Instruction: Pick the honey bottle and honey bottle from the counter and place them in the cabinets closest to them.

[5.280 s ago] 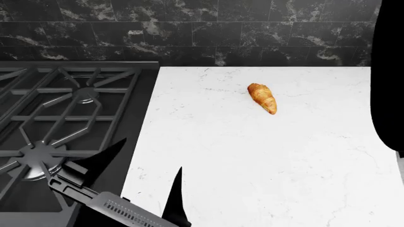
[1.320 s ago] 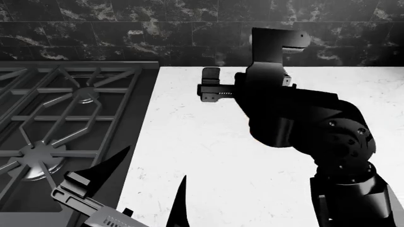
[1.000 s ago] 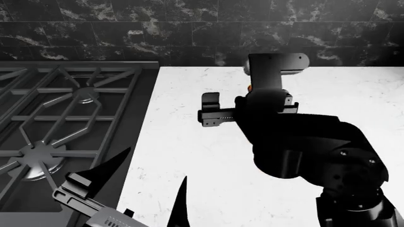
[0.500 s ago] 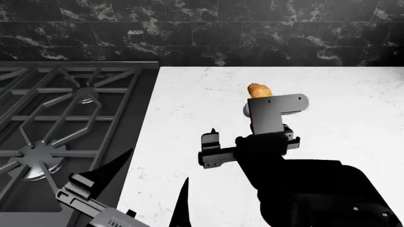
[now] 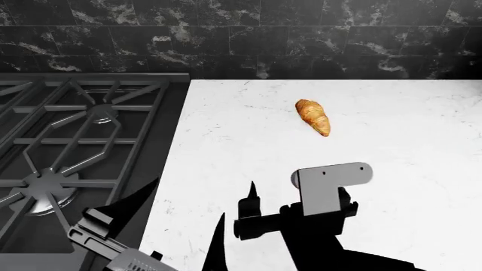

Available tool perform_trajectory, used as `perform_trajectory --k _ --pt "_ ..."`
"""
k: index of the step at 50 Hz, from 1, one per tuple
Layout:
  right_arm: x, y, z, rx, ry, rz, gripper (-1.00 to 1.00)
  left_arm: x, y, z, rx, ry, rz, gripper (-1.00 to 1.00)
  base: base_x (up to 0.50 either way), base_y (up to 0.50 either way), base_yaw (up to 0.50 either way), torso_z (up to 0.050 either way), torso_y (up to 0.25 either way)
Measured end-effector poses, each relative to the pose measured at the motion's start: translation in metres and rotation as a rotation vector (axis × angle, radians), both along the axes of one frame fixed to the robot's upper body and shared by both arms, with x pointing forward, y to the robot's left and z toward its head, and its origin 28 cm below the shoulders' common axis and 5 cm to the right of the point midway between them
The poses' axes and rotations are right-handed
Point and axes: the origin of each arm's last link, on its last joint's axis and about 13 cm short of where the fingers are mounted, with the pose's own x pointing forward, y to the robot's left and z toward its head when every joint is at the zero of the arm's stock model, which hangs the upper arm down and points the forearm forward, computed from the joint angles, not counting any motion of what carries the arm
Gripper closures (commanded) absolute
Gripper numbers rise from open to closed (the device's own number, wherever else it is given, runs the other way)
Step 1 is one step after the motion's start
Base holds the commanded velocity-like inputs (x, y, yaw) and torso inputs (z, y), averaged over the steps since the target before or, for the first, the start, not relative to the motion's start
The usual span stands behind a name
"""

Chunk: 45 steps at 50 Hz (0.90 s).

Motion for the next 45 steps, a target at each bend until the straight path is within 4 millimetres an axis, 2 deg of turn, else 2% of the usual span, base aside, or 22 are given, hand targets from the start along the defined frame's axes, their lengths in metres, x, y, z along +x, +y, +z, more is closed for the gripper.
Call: perform_trajectory --k 13,21,45 --pt "-0.015 0.002 -0.018 -0.015 -0.048 -0.001 -1.0 0.002 0.0 -0.003 -0.008 0.007 0.001 -1.0 0.0 0.0 0.0 0.0 0.0" --pt "-0.027 0.003 -0.026 -0.071 -0.14 -0.01 -1.0 0.003 0.001 -0.006 -0.017 0.011 0.004 -1.0 0.0 0.0 0.0 0.0 0.0" --pt "-0.055 -0.008 -0.014 -0.195 -0.341 -0.025 -1.0 0.006 0.002 -0.01 -0.043 0.015 0.01 -1.0 0.0 0.0 0.0 0.0 0.0"
